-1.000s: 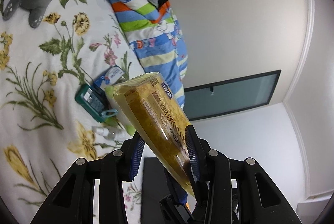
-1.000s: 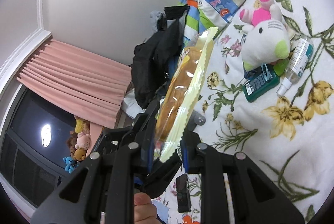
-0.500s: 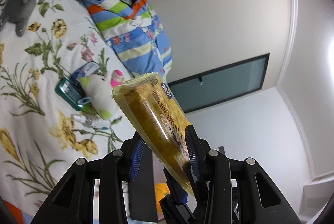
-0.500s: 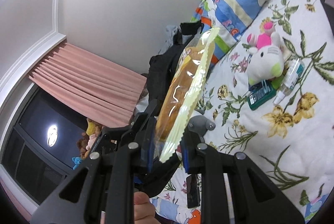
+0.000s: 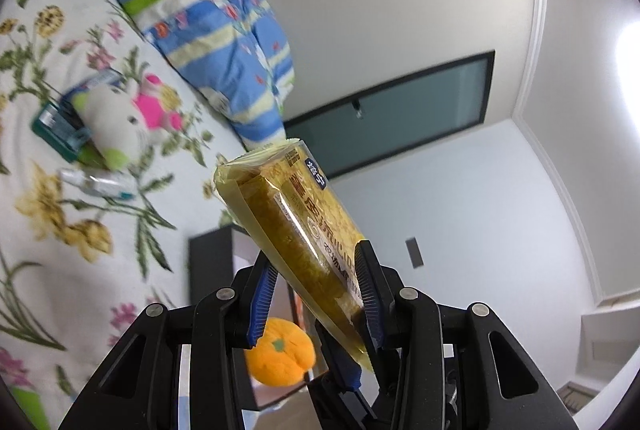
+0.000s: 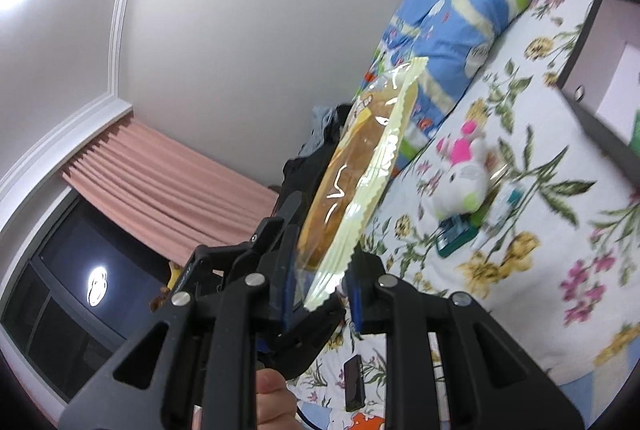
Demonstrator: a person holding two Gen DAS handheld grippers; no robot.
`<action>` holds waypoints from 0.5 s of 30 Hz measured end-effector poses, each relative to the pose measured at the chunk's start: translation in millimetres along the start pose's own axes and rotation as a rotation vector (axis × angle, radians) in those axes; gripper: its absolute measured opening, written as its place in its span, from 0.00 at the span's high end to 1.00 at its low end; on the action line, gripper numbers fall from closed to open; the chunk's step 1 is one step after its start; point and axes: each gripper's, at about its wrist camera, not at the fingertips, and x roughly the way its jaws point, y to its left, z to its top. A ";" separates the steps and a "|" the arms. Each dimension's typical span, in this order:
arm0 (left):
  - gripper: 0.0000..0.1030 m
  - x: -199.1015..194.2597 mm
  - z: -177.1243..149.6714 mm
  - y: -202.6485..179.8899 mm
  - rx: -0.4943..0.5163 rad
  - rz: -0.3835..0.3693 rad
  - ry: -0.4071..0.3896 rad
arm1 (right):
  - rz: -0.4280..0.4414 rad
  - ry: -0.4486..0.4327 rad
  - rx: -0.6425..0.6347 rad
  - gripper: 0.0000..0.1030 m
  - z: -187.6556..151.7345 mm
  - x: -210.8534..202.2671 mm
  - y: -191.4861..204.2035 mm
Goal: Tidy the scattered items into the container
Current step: 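Lift the bread packet with the left gripper and carry it toward the box, then open the left gripper to drop the bread packet into the box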
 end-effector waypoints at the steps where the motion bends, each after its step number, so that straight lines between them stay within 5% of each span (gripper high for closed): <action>1: 0.62 9.0 -4.7 -5.2 0.004 -0.004 0.014 | -0.006 -0.012 -0.001 0.79 4.9 -7.8 -2.8; 15: 0.62 150.4 -70.3 -42.7 0.009 -0.053 0.207 | -0.128 -0.166 0.032 0.79 78.8 -105.6 -70.8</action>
